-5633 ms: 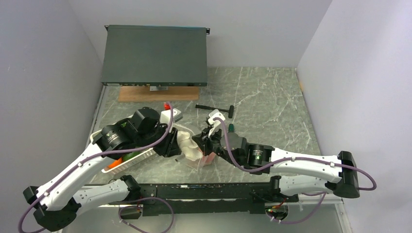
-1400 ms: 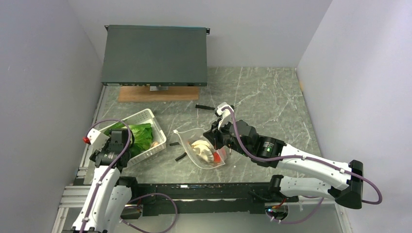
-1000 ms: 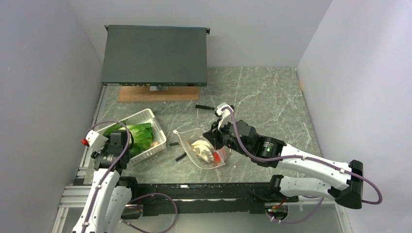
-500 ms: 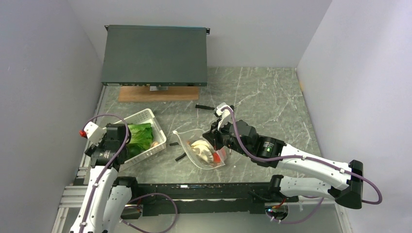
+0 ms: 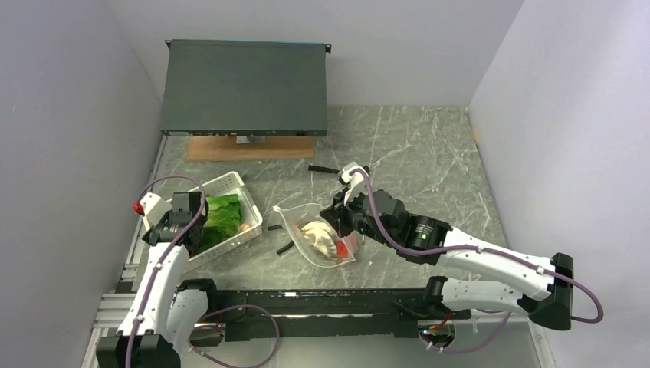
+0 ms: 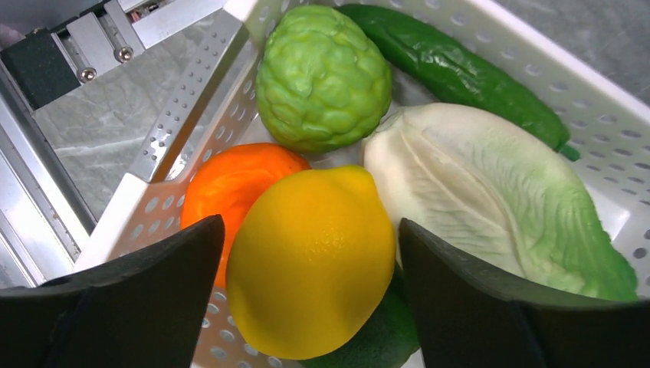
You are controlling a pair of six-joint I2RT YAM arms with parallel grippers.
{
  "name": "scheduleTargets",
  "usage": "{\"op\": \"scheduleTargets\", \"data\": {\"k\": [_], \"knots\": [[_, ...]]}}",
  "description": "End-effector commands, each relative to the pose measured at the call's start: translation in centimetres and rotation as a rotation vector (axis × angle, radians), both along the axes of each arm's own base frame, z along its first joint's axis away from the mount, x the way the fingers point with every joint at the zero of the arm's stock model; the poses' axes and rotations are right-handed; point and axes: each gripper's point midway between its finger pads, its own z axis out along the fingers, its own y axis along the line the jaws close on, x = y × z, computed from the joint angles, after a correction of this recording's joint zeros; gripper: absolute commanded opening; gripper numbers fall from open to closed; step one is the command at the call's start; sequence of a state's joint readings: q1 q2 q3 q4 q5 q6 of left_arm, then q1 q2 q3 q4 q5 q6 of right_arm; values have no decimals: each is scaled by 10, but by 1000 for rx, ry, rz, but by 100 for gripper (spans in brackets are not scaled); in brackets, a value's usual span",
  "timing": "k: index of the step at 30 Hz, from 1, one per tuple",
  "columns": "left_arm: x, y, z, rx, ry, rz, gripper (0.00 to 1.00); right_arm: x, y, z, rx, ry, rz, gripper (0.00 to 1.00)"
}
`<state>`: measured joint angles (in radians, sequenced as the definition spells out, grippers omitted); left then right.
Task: Place the food in the zip-top bag and seal the zipper
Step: Pick up the fake fruit from the bin, then place the fake fruit in the zipper food storage bag.
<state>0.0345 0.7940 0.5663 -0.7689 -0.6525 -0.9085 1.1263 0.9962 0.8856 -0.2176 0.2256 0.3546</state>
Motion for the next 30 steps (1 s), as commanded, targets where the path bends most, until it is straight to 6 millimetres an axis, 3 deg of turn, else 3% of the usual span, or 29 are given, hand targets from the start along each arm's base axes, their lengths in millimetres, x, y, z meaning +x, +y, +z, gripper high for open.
{"op": "scheduleTargets", "data": {"k": [1,9,12,15,18,21,22,25,27,30], "knots": [[4,-2,-1,-32,-32,20,81,4,-3,29,66,-48,-14,0],[0,-4,44,-16,-141,-20,35,3,-4,33,75,-52,-13,0],[4,-13,66,-30,-203,-109,22,2,-3,33,85,-51,-7,0],[15,-36,93,-61,-291,-286,10,1,-2,34,90,-44,-5,0],[35,-79,133,-98,-435,-595,4,2,-1,36,97,-43,-8,0],[41,-135,175,-167,-590,-938,0,2,1,36,103,-41,-5,0],[36,-164,190,-229,-646,-1102,0,2,2,36,101,-39,-5,0],[16,-219,224,-416,-779,-1433,0,3,4,36,99,-31,-7,0],[-4,-245,241,-516,-845,-1604,0,3,4,35,104,-28,-10,0],[-30,-272,252,-494,-896,-1751,0,4,5,32,101,-26,-12,0]]}}
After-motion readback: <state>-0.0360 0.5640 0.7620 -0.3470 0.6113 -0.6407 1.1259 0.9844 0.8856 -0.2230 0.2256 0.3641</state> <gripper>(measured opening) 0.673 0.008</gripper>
